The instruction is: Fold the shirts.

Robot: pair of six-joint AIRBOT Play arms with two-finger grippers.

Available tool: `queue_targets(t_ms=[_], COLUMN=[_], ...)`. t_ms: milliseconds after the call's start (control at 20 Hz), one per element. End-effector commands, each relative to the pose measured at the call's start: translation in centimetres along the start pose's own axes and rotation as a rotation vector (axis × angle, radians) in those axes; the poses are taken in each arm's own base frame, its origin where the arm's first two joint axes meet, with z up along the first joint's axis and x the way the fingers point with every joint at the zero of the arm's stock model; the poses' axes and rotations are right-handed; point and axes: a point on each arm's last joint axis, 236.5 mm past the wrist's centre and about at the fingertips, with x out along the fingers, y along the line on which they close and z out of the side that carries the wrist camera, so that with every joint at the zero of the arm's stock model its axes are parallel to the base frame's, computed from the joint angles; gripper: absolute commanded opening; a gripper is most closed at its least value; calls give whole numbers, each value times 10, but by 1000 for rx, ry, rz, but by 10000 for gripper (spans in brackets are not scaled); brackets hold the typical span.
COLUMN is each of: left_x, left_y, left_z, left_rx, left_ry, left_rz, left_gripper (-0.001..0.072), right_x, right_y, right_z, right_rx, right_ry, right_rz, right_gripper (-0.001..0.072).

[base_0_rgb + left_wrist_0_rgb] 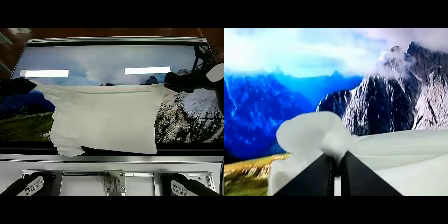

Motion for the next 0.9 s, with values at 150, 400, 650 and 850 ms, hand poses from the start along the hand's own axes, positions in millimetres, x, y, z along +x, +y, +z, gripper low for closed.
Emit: queue_targets(t_ms=[150,400,650,850], left_x=[117,175,198,194], left_y=[25,44,53,60], left_z=[49,36,15,21], left_rx=[-123,-221,-246,-300], left_ry=[-239,-280,-230,-247], left_rz=[45,95,105,108], left_gripper=[49,49,49,49], right_x=[93,122,142,149], right_y=[-30,-50,-56,-39], right_z=[52,69,63,72], right_rx=[127,151,206,211], right_ry=[-205,-299,-289,-349], right_rz=[13,-16,-6,22], right_gripper=[69,70,70,70])
